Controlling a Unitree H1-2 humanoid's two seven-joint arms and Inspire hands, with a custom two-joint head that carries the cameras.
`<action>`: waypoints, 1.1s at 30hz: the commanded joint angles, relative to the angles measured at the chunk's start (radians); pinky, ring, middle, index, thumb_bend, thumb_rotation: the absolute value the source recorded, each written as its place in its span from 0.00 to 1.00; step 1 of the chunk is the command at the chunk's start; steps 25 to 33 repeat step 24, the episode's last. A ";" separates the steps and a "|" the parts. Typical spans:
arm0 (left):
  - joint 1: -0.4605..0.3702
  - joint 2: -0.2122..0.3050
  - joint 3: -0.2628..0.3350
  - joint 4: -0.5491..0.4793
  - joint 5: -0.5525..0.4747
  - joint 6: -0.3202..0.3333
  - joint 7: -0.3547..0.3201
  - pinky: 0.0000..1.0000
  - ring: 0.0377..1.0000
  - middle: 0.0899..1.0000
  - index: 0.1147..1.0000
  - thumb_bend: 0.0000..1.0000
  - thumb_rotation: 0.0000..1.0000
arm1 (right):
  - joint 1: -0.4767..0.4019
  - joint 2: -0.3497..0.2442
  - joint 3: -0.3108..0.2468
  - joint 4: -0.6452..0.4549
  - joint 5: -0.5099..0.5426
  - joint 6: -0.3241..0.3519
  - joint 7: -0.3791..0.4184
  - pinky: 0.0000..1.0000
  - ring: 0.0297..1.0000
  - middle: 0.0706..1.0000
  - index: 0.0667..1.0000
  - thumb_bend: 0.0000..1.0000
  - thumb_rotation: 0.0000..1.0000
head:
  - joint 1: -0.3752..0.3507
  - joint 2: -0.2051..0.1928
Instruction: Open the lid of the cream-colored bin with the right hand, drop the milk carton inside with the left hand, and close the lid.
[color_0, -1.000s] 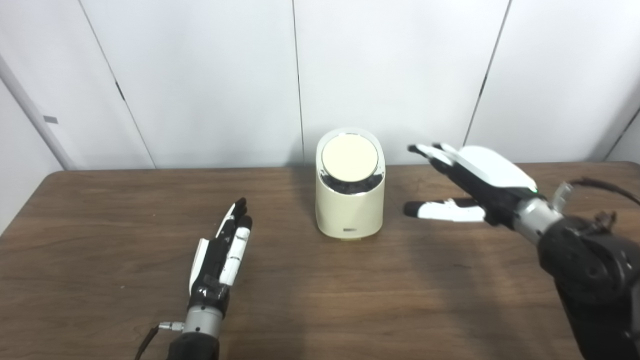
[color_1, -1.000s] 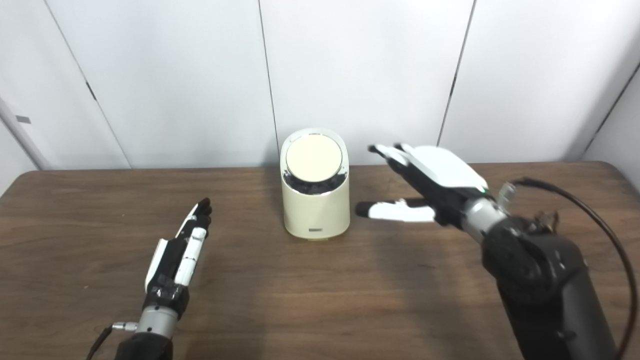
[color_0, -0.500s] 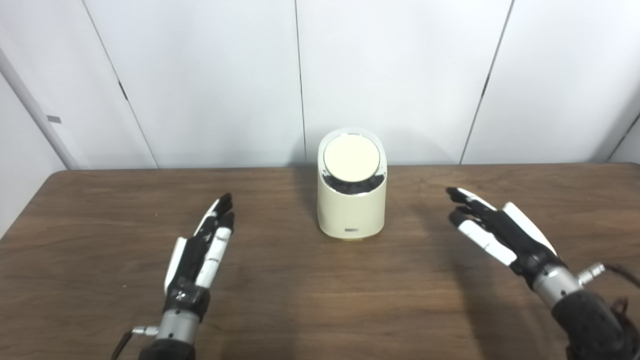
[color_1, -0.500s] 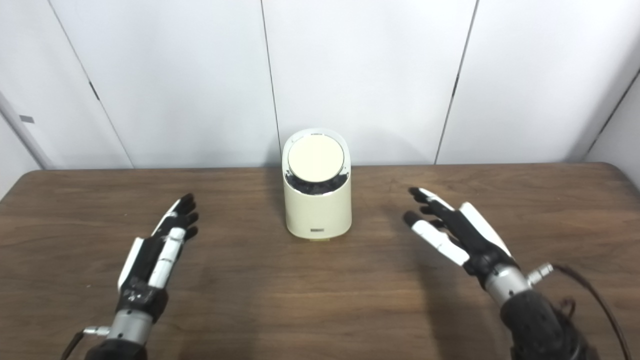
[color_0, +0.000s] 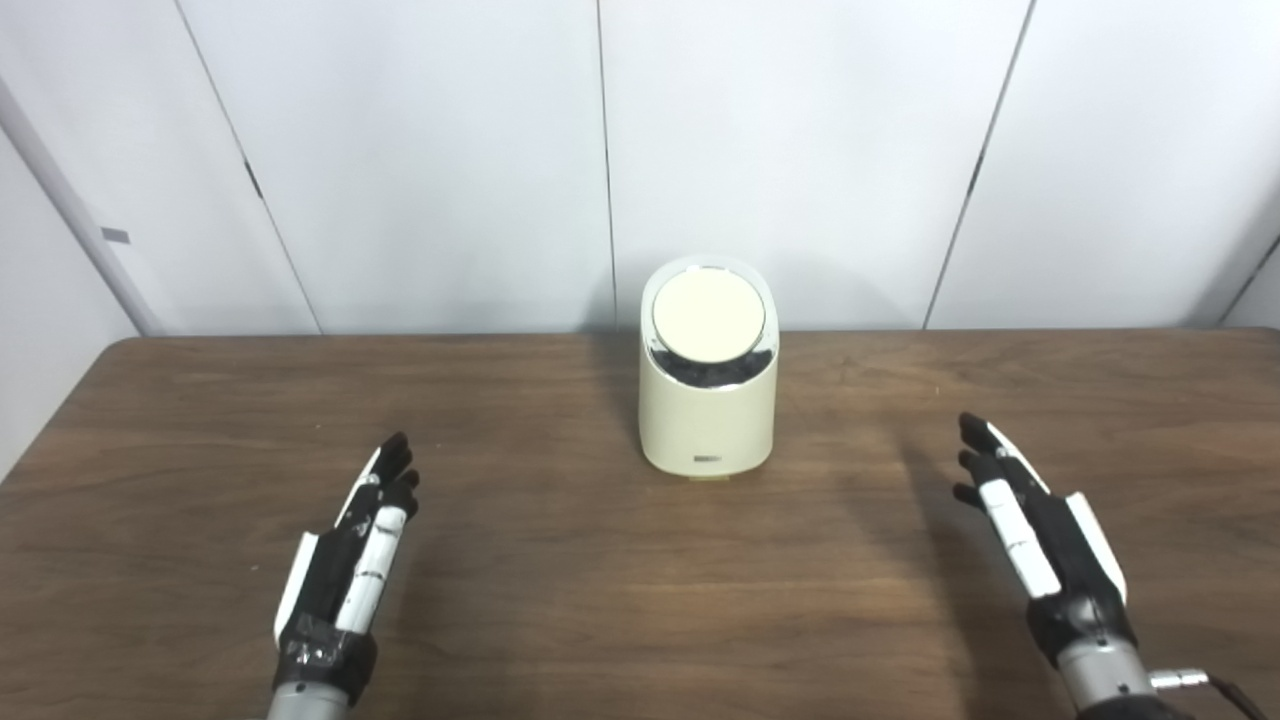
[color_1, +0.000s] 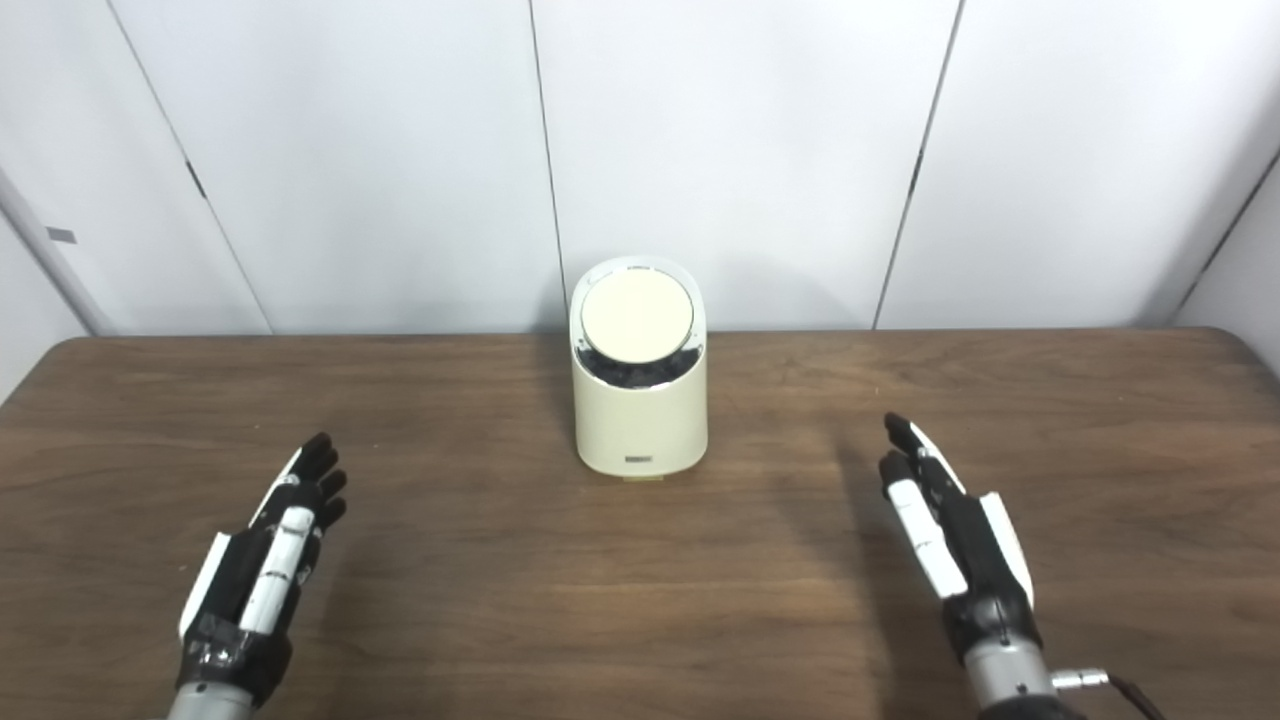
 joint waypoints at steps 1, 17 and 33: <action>-0.003 0.003 0.003 -0.009 0.007 -0.054 0.006 0.95 0.96 0.97 0.99 0.52 0.78 | -0.014 -0.014 0.001 -0.032 0.020 -0.059 -0.023 0.89 0.94 0.95 0.92 0.50 0.95 | -0.009 0.008; 0.012 -0.027 -0.006 0.073 0.080 -0.138 0.050 0.92 0.92 0.94 0.97 0.54 0.78 | 0.019 -0.031 -0.004 0.002 0.103 -0.110 -0.056 0.95 0.96 0.96 0.92 0.55 0.90 | 0.020 -0.033; 0.016 -0.054 -0.018 0.050 0.174 -0.169 0.109 0.91 0.89 0.88 0.93 0.67 0.51 | 0.023 -0.046 0.006 0.022 0.079 -0.162 -0.082 0.85 0.93 0.94 0.92 0.56 0.63 | 0.042 -0.068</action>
